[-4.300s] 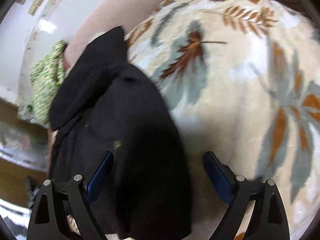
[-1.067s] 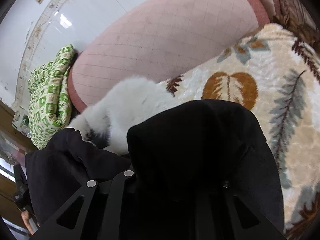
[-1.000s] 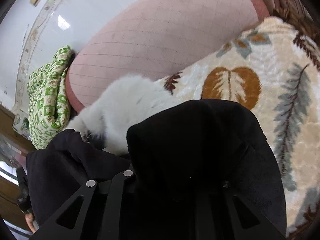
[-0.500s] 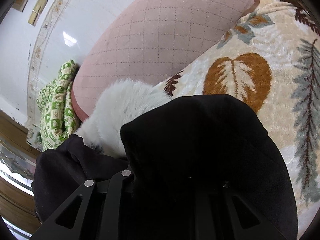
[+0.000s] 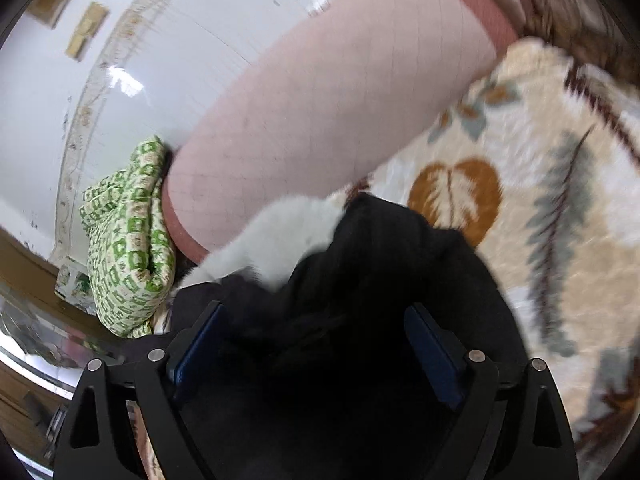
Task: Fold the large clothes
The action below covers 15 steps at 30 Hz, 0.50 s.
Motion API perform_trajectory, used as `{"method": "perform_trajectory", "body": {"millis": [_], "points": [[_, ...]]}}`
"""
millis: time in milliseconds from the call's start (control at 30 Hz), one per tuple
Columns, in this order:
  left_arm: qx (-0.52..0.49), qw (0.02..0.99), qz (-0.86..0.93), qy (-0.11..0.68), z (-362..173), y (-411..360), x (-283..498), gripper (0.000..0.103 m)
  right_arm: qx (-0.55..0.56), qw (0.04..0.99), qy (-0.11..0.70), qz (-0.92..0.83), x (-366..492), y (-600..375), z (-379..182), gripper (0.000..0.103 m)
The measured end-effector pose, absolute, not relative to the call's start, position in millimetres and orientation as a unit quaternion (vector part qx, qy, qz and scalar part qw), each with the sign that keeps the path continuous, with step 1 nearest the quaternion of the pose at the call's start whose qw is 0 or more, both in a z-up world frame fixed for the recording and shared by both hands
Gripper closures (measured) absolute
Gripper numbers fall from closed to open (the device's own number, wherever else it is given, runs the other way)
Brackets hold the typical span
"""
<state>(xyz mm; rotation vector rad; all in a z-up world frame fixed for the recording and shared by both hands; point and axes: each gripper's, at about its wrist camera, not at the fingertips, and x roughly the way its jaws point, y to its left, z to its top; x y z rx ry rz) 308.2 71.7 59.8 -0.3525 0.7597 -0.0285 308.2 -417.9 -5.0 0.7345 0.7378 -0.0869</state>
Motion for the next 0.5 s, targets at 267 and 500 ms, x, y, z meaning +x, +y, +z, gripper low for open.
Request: {"method": "perform_trajectory", "body": {"millis": [267,500], "points": [[-0.111,0.926,0.027,0.361,30,58,232,0.017,0.193,0.913,0.360,-0.022,263,-337,60,0.016],[-0.012,0.925,-0.012,0.380,19,15,276,0.017,0.125,0.910,0.396,-0.003,280,-284,39,0.054]]}}
